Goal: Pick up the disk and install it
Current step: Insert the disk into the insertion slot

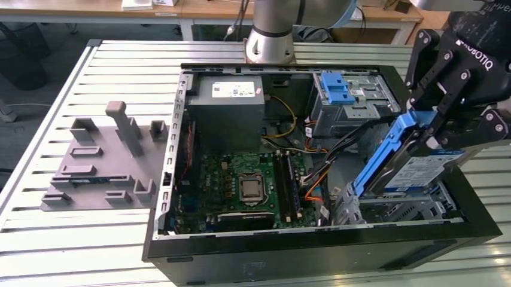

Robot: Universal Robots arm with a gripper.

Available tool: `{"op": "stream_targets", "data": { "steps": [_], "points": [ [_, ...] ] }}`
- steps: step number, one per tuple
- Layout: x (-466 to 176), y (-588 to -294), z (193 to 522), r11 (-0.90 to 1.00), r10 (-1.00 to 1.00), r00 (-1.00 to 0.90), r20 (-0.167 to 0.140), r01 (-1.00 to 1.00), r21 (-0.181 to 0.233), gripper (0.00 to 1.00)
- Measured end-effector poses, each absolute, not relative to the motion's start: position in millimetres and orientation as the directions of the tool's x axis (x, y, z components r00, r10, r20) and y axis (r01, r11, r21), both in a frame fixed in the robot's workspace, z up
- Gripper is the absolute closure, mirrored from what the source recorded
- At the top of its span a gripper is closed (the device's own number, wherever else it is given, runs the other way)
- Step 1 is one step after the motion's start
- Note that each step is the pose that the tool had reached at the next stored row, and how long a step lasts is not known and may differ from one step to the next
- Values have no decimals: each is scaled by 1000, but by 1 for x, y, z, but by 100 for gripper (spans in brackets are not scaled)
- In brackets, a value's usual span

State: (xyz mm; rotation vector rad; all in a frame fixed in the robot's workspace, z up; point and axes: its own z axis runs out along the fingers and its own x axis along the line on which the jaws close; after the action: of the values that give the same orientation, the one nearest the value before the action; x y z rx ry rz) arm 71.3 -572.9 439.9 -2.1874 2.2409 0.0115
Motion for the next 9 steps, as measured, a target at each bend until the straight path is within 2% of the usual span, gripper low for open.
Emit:
{"op": "stream_targets", "data": {
  "steps": [9],
  "points": [
    [71, -573, 433, 24, -1000, -24, -12, -1000, -2, 64]
  ]
}}
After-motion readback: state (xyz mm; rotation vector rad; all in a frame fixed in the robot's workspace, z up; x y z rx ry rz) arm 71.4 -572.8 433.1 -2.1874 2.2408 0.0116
